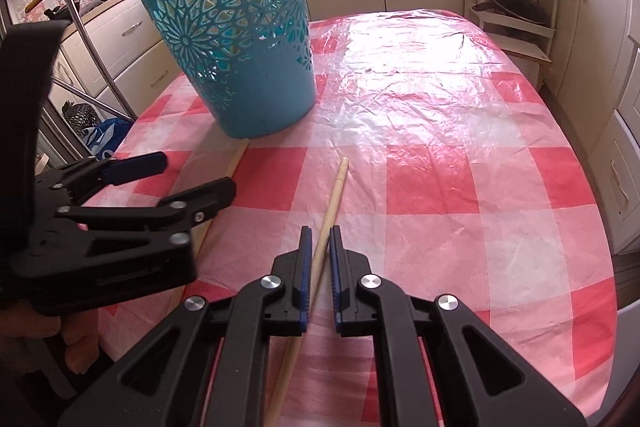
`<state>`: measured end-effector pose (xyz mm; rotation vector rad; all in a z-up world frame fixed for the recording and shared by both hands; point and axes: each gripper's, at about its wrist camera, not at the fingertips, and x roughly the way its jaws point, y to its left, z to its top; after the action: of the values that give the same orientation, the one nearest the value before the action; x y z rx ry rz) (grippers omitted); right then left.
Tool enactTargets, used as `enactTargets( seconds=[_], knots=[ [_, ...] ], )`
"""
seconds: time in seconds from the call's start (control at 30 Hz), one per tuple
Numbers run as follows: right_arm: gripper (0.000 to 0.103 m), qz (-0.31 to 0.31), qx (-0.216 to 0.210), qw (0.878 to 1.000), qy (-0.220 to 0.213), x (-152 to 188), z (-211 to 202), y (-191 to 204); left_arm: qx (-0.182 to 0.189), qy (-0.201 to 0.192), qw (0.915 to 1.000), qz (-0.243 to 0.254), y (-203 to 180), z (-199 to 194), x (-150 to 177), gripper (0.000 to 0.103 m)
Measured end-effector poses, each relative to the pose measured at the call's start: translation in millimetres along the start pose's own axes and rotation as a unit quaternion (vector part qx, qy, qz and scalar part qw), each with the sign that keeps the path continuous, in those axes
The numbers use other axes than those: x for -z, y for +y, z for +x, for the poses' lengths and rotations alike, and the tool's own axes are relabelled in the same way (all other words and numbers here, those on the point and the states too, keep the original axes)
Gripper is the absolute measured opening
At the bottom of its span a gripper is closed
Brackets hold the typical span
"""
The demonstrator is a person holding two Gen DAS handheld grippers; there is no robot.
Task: Organize utensils
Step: 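Grasp a chopstick with the left gripper and lift it over the basket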
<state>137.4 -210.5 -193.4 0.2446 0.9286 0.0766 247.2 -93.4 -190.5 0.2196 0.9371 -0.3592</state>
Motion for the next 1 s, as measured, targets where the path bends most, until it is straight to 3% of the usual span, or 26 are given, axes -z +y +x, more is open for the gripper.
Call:
enactTargets(
  seconds=[0.07,0.1,0.17,0.3,0.37,0.4,0.47,0.5,0.57,0.6,0.67,0.73,0.77,0.83,0.93,1.0],
  knots=[
    [0.009,-0.003,-0.003,1.000,0.000,0,0,0,0.009,0.005,0.9999,0.002,-2,5,1,0.046],
    [0.009,-0.004,-0.004,1.000,0.000,1,-1,-1,0.013,0.002,0.9999,0.003,-1,4,2,0.039],
    [0.009,-0.008,-0.005,1.000,0.000,1,0,-1,0.023,0.002,0.9996,0.016,-3,2,2,0.009],
    [0.012,-0.009,-0.006,1.000,0.002,0,1,0,0.030,0.009,0.9995,0.004,12,-2,4,0.008],
    [0.022,-0.013,-0.011,1.000,0.002,0,1,3,0.028,0.015,0.9995,0.002,18,-3,5,0.009],
    [0.024,-0.017,-0.011,1.000,0.001,0,1,6,0.022,0.018,0.9996,0.004,20,-2,4,0.010],
    [0.027,-0.032,-0.002,0.999,-0.002,1,2,12,-0.002,0.019,0.9998,0.011,19,1,2,0.026],
    [0.028,-0.037,0.001,0.999,-0.003,1,3,13,0.000,0.021,0.9997,0.016,18,2,2,0.026],
    [0.030,-0.040,0.002,0.999,-0.005,2,3,15,0.012,0.026,0.9992,0.027,17,3,0,0.016],
    [0.030,-0.041,0.003,0.999,-0.006,2,3,15,0.018,0.030,0.9987,0.037,15,3,-1,0.007],
    [0.030,-0.040,0.003,0.999,-0.008,2,3,15,0.036,0.045,0.9962,0.066,10,0,-1,0.004],
    [0.031,-0.040,0.003,0.999,-0.009,3,3,16,0.096,0.066,0.9888,0.093,9,-9,-2,0.004],
    [0.032,-0.040,0.003,0.999,-0.011,3,3,17,0.110,0.056,0.9857,0.115,9,-19,-4,0.005],
    [0.035,-0.042,0.002,0.999,-0.013,3,3,18,0.173,0.020,0.9753,0.136,17,-51,-12,0.005],
    [0.041,-0.046,0.002,0.999,-0.017,5,4,22,0.254,-0.062,0.9577,0.120,40,-99,-30,0.005],
    [0.042,-0.047,0.003,0.999,-0.018,5,4,23,0.279,-0.140,0.9464,0.085,60,-131,-49,0.005]
  ],
)
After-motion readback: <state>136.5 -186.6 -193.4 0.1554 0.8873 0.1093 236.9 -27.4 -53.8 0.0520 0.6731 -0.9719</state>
